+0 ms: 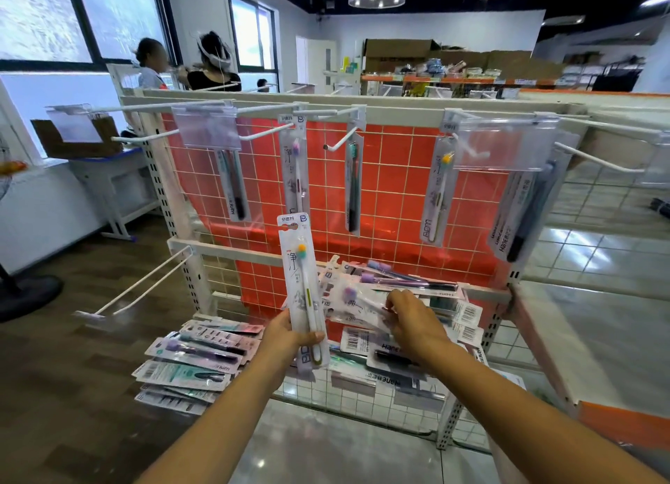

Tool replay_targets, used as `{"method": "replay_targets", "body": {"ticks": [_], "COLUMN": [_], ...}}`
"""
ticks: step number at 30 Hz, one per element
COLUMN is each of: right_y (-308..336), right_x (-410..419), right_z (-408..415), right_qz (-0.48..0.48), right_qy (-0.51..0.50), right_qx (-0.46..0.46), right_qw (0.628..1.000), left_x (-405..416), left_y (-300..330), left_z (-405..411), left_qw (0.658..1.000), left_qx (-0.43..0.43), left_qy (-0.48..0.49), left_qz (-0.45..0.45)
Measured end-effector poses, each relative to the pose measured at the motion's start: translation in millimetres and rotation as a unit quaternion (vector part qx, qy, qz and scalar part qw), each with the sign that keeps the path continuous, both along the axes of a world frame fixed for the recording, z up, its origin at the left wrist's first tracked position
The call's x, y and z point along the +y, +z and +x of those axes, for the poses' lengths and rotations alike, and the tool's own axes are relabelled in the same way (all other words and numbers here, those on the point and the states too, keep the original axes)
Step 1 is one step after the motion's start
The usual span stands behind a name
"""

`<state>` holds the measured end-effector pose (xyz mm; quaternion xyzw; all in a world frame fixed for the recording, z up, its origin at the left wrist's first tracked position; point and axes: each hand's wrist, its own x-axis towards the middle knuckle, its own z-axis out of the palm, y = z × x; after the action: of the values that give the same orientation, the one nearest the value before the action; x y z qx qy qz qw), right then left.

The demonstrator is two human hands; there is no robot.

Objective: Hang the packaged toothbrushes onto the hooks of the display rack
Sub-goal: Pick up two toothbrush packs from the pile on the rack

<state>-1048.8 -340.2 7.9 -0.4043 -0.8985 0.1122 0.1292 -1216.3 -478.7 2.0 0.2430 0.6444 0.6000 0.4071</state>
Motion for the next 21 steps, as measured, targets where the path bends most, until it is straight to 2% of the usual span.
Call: {"method": "replay_targets", "body": {"ticks": [2, 4, 7, 10, 14, 16, 18, 21], "right_y": [4.0, 9.4, 20.7, 29.0, 32.1, 34.2, 34.1, 31.2], "right_x": [0.5, -1.6, -6.0, -7.7, -4.5, -3.1, -0.5, 2.5], "right_z": [2.0, 3.9, 7.0, 11.3, 19.1, 24.9, 31.1, 40.1], "right_qz": [-0.021, -0.061, -0.132, -0.203, -0.305, -0.371, -0.432, -0.479], "right_qy": [-0.006, -0.020, -0.038, -0.059, -0.095, -0.105, -0.107, -0.108], "right_qx": [0.040, 0.117, 0.241, 0.327, 0.420, 0.466, 0.493, 0.515], "right_qw": [0.999, 0.991, 0.961, 0.921, 0.850, 0.796, 0.748, 0.702], "left_x": [2.5, 5.4, 8.6, 9.8, 13.2, 16.1, 19.2, 25.0], "left_y": [2.4, 3.4, 4.8, 4.7, 3.9, 3.4, 3.2, 3.0], "left_z": [0.5, 0.4, 1.8, 4.1, 8.3, 11.1, 14.7, 21.1], "left_qw": [1.000, 1.000, 1.000, 1.000, 0.999, 0.999, 0.998, 0.998], "left_qx": [0.002, 0.003, 0.001, 0.006, -0.001, -0.007, -0.011, -0.006], "left_qy": [0.002, 0.000, -0.005, -0.021, -0.045, -0.050, -0.055, -0.060], "left_qz": [0.012, 0.018, 0.023, 0.016, 0.004, 0.004, 0.001, -0.002]}}
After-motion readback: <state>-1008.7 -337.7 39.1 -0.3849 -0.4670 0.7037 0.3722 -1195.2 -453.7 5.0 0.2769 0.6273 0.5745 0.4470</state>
